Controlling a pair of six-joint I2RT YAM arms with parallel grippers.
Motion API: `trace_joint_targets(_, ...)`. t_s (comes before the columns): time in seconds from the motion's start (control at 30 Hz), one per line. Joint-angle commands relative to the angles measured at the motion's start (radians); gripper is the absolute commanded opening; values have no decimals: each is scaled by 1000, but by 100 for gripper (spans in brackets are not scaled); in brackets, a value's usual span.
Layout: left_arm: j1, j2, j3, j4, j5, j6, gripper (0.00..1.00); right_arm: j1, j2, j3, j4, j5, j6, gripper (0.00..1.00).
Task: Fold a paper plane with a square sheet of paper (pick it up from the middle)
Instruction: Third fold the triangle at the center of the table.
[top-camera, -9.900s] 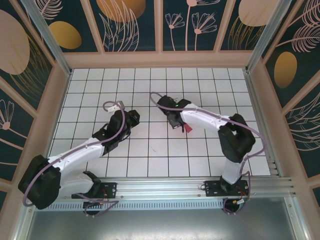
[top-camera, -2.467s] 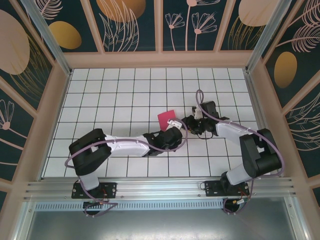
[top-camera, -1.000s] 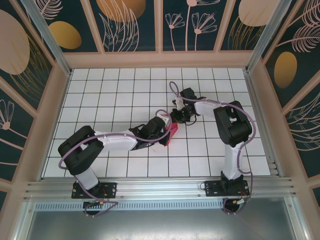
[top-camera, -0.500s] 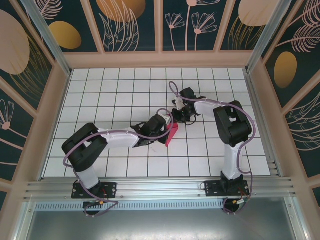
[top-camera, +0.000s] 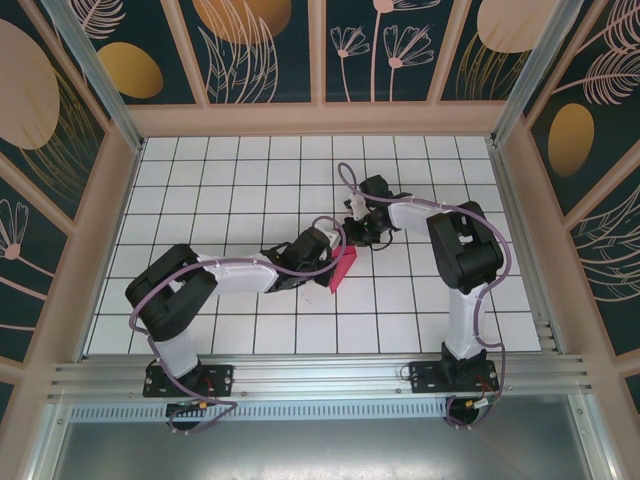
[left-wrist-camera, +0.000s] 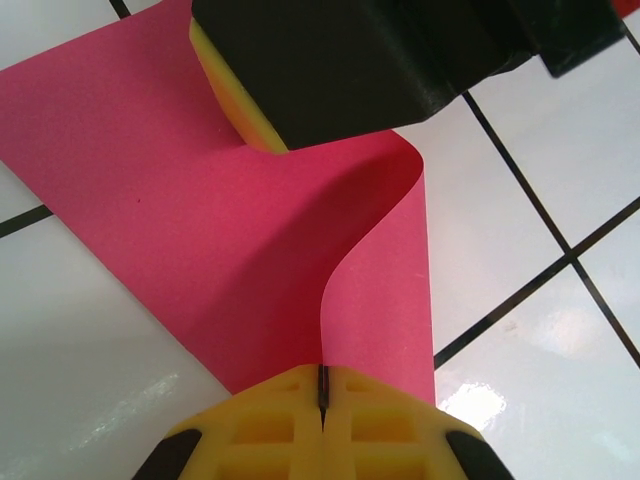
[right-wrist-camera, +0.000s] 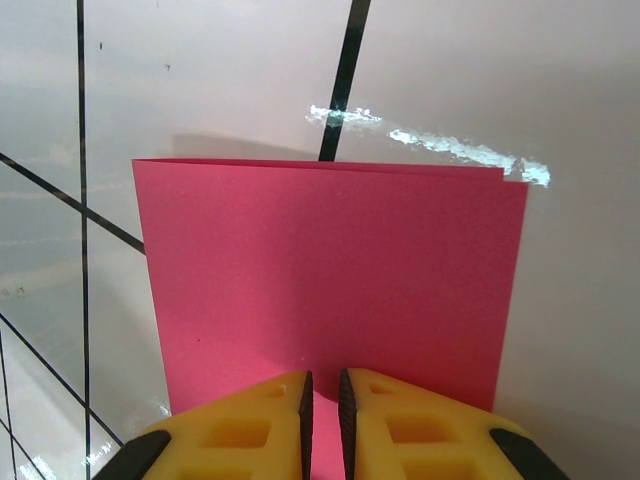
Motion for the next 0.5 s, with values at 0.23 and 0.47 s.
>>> trace_joint_targets(0.23, 13, 37, 18, -4, 14, 40, 2, 13, 31, 9, -42, 12, -12, 20)
trace_joint_targets(0.47, 14, 45, 4, -1, -4, 34, 3, 12, 31, 15, -43, 7, -8, 20)
